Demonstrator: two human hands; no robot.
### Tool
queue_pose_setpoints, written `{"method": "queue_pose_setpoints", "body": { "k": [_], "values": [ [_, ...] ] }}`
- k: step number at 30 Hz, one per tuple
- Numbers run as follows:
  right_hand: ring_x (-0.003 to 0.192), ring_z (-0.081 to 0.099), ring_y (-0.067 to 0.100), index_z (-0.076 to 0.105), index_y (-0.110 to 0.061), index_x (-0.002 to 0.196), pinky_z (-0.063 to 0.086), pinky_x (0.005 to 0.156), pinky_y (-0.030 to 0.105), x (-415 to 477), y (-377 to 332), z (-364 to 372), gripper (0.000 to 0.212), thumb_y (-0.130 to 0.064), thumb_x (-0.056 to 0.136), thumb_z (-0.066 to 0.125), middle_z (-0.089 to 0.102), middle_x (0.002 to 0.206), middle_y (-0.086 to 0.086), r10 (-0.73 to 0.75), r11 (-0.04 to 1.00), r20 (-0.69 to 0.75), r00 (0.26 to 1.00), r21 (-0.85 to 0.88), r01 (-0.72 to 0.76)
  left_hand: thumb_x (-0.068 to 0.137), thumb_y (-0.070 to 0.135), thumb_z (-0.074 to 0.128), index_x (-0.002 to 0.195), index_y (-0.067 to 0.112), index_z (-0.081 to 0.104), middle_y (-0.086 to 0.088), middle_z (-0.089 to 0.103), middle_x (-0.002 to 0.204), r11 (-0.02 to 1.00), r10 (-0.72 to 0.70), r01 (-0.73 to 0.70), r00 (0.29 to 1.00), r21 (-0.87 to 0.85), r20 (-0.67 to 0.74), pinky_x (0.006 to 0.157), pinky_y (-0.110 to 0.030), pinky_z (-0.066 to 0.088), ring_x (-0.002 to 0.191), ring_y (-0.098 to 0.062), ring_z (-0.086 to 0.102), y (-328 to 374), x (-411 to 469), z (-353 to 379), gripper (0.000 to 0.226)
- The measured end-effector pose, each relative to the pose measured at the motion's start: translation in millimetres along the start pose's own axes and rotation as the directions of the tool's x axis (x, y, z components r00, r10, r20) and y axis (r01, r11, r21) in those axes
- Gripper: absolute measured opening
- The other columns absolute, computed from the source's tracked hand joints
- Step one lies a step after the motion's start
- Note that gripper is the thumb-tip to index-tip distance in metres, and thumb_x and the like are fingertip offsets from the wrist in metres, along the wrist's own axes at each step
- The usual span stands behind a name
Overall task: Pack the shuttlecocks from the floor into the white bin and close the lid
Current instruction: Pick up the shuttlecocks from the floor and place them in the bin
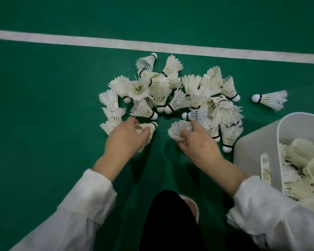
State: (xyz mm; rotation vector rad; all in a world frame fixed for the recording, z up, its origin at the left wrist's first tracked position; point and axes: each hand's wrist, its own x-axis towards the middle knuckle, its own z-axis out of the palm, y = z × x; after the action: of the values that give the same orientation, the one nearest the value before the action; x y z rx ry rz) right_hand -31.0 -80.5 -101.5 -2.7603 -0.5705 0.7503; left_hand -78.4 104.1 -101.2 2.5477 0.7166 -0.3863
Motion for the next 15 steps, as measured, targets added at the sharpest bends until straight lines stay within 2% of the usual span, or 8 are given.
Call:
{"method": "queue_pose_setpoints", "body": {
  "k": [2, 4, 6, 8, 9, 11, 13, 15],
  "values": [
    [0.11, 0.047, 0.03, 0.059, -0.008, 0.107, 0.047, 0.083, 0.035, -2.5, -3.3, -4.5, 0.025, -0.026, 0.09, 0.052, 0.037, 0.127, 0.011, -0.023, 0.998, -0.023, 0.999, 0.05, 0.024, 0.085, 0.057, 0.047, 0.113, 0.019, 0.055, -0.002, 0.062, 0.105, 0.987, -0.024, 0.033, 0.998, -0.156, 0.063, 0.077, -0.032, 0.044, 0.096, -0.024, 0.058, 4.7, -9.6, -4.3, 0.047],
    [0.111, 0.047, 0.03, 0.059, -0.008, 0.106, 0.047, 0.085, 0.036, -4.8, -6.8, -8.3, 0.024, -0.024, 0.089, 0.052, 0.035, 0.131, 0.011, -0.039, 0.995, -0.016, 0.999, 0.096, 0.041, 0.084, 0.056, 0.05, 0.11, 0.02, 0.056, 0.002, 0.061, 0.103, 0.894, -0.087, 0.158, 0.979, -0.42, 0.185, 0.076, -0.032, 0.044, 0.093, -0.018, 0.058, 8.1, -14.6, -1.3, 0.045],
    [0.109, 0.05, 0.031, 0.059, -0.008, 0.107, 0.045, 0.086, 0.035, -6.5, -8.1, -12.4, 0.024, -0.024, 0.09, 0.052, 0.033, 0.135, 0.011, -0.047, 0.989, 0.003, 0.999, 0.14, 0.046, 0.082, 0.044, 0.062, 0.115, 0.017, 0.053, -0.004, 0.062, 0.107, 0.678, -0.121, 0.361, 0.914, -0.64, 0.388, 0.075, -0.033, 0.048, 0.089, -0.018, 0.059, 13.9, -17.2, 7.8, 0.043],
    [0.104, 0.053, 0.03, 0.059, -0.008, 0.105, 0.043, 0.085, 0.032, -7.1, -6.8, -15.8, 0.022, -0.023, 0.091, 0.053, 0.032, 0.136, 0.01, -0.045, 0.982, 0.014, 0.999, 0.184, 0.041, 0.081, 0.019, 0.068, 0.119, 0.012, 0.048, -0.013, 0.064, 0.107, 0.481, -0.055, 0.514, 0.826, -0.71, 0.561, 0.069, -0.032, 0.054, 0.083, -0.021, 0.063, 20.2, -21.3, 18.4, 0.044],
    [0.101, 0.054, 0.03, 0.059, -0.009, 0.105, 0.043, 0.084, 0.031, -7.2, -4.5, -17.3, 0.021, -0.023, 0.091, 0.053, 0.032, 0.136, 0.01, -0.039, 0.98, 0.019, 0.999, 0.198, 0.035, 0.081, 0.009, 0.067, 0.118, 0.01, 0.048, -0.014, 0.065, 0.106, 0.464, 0.002, 0.529, 0.802, -0.711, 0.597, 0.065, -0.028, 0.055, 0.081, -0.02, 0.065, 23.2, -22.9, 23.3, 0.042],
    [0.098, 0.056, 0.03, 0.059, -0.009, 0.104, 0.042, 0.081, 0.03, -7.8, 0.4, -19.1, 0.021, -0.024, 0.091, 0.054, 0.033, 0.134, 0.009, -0.019, 0.976, 0.027, 0.999, 0.218, 0.013, 0.08, 0.002, 0.065, 0.113, 0.01, 0.053, -0.013, 0.067, 0.105, 0.53, 0.082, 0.479, 0.792, -0.699, 0.605, 0.068, -0.025, 0.055, 0.083, -0.02, 0.065, 25.7, -24.8, 33.1, 0.036],
    [0.096, 0.057, 0.03, 0.06, -0.009, 0.104, 0.043, 0.079, 0.029, -8.2, 5.1, -20.0, 0.022, -0.025, 0.091, 0.055, 0.033, 0.134, 0.01, 0.008, 0.976, 0.015, 1.0, 0.218, -0.011, 0.078, 0.001, 0.067, 0.104, 0.013, 0.057, -0.009, 0.068, 0.1, 0.589, 0.083, 0.399, 0.835, -0.703, 0.544, 0.069, -0.022, 0.052, 0.087, -0.019, 0.064, 24.6, -24.2, 39.4, 0.03],
    [0.098, 0.058, 0.031, 0.06, -0.01, 0.106, 0.044, 0.08, 0.031, -8.7, 9.6, -22.4, 0.023, -0.026, 0.091, 0.054, 0.03, 0.138, 0.01, 0.037, 0.98, 0.001, 0.999, 0.195, -0.037, 0.073, 0.007, 0.074, 0.101, 0.014, 0.058, -0.004, 0.066, 0.1, 0.678, 0.055, 0.25, 0.92, -0.691, 0.387, 0.076, -0.02, 0.049, 0.095, -0.016, 0.061, 23.1, -20.5, 42.2, 0.033]
  ]
}}
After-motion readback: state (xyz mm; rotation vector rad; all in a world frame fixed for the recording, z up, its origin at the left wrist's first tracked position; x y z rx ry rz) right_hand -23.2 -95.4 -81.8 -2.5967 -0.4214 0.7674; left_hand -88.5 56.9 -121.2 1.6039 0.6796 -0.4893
